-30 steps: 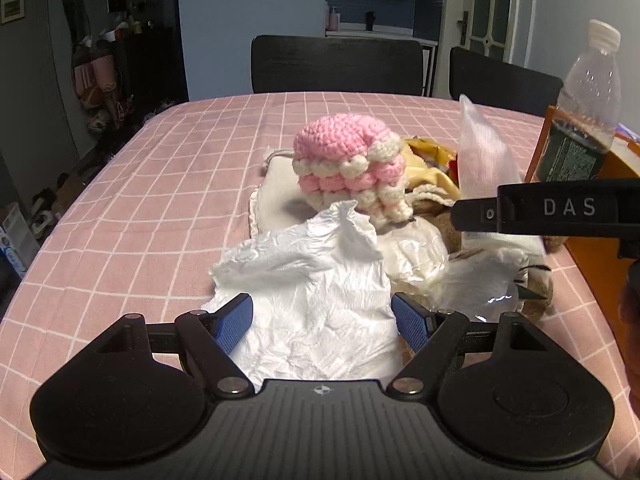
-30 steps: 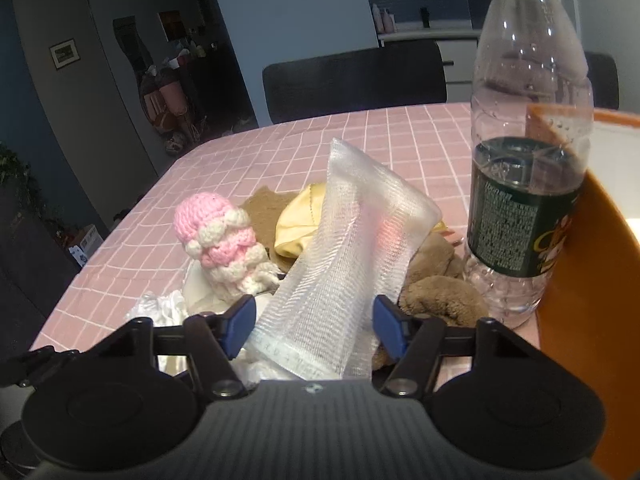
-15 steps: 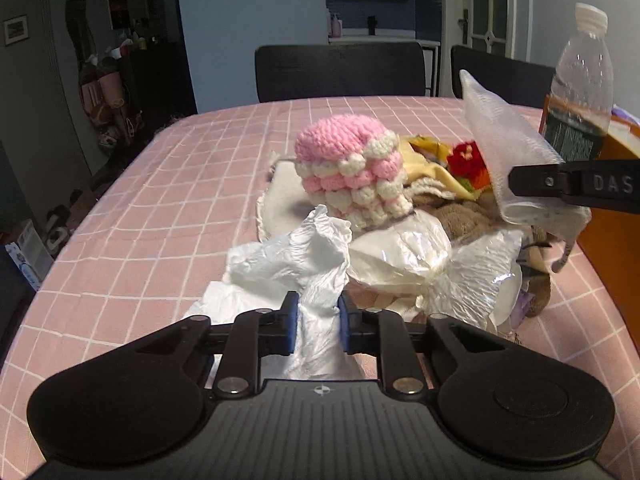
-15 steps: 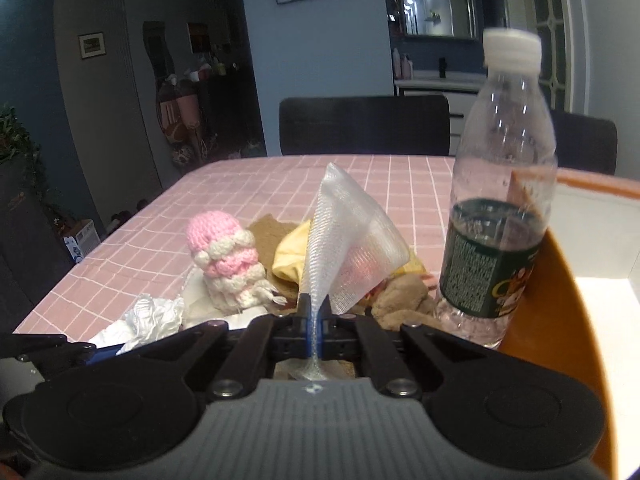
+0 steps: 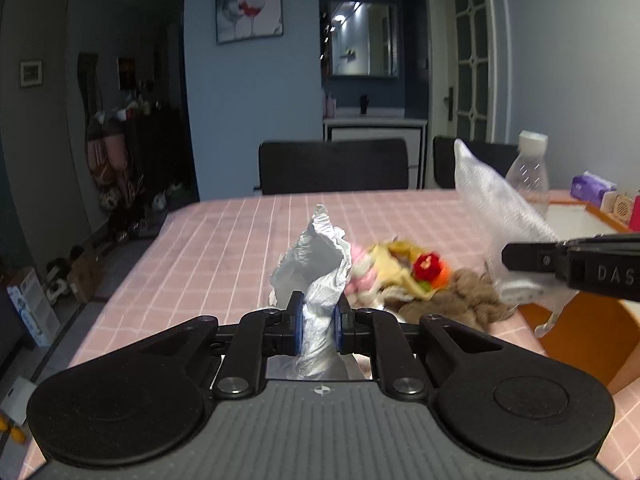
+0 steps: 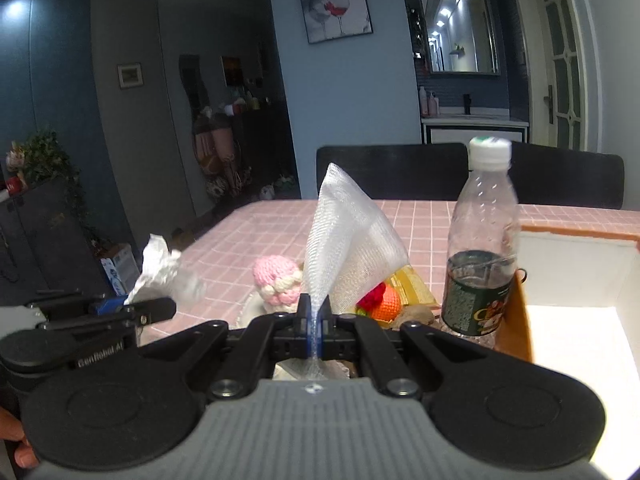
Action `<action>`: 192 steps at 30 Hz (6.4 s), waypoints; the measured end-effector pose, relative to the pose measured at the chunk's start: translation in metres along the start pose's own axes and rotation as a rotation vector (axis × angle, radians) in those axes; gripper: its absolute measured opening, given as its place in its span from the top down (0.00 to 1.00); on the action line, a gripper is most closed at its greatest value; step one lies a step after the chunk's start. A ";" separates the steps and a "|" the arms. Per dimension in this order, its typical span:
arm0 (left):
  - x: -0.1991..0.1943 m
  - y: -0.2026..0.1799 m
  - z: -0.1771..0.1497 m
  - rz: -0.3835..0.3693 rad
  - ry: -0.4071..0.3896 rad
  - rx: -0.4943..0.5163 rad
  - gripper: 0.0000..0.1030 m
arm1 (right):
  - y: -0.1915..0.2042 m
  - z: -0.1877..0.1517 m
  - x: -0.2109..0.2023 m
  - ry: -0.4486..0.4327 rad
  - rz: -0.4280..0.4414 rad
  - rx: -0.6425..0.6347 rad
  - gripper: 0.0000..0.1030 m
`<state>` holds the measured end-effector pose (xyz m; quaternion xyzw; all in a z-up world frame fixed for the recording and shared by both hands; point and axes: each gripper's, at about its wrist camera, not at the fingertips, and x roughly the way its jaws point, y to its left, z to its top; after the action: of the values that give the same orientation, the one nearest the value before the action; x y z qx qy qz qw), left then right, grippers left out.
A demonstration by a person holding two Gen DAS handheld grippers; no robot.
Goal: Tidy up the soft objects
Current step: 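Carry the tissue and plastic bag into the white box and open both grippers, then move both tools back to the pile and lower the left gripper onto the bouquet, then grasp the white-wrapped flower bouquet with the left gripper and lift it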
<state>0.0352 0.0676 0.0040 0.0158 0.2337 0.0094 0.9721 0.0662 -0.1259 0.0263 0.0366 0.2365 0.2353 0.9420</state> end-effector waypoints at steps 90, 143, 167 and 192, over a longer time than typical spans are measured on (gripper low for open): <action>0.056 -0.239 0.052 -0.554 0.193 0.692 0.38 | -0.176 -0.014 -0.023 0.595 -0.198 0.110 0.53; 0.028 0.014 -0.046 -0.272 0.008 0.069 0.32 | 0.013 -0.060 0.031 0.071 -0.125 -0.077 0.31; 0.074 0.031 -0.039 -0.396 0.234 -0.278 0.24 | 0.012 -0.067 0.084 0.166 -0.088 -0.127 0.77; 0.043 -0.015 -0.065 -0.258 0.089 0.261 0.12 | -0.010 -0.093 0.065 0.252 -0.005 0.008 0.71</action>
<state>0.0439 0.0551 -0.0741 0.1113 0.2760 -0.1452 0.9436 0.0776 -0.1090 -0.0855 0.0096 0.3541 0.2346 0.9052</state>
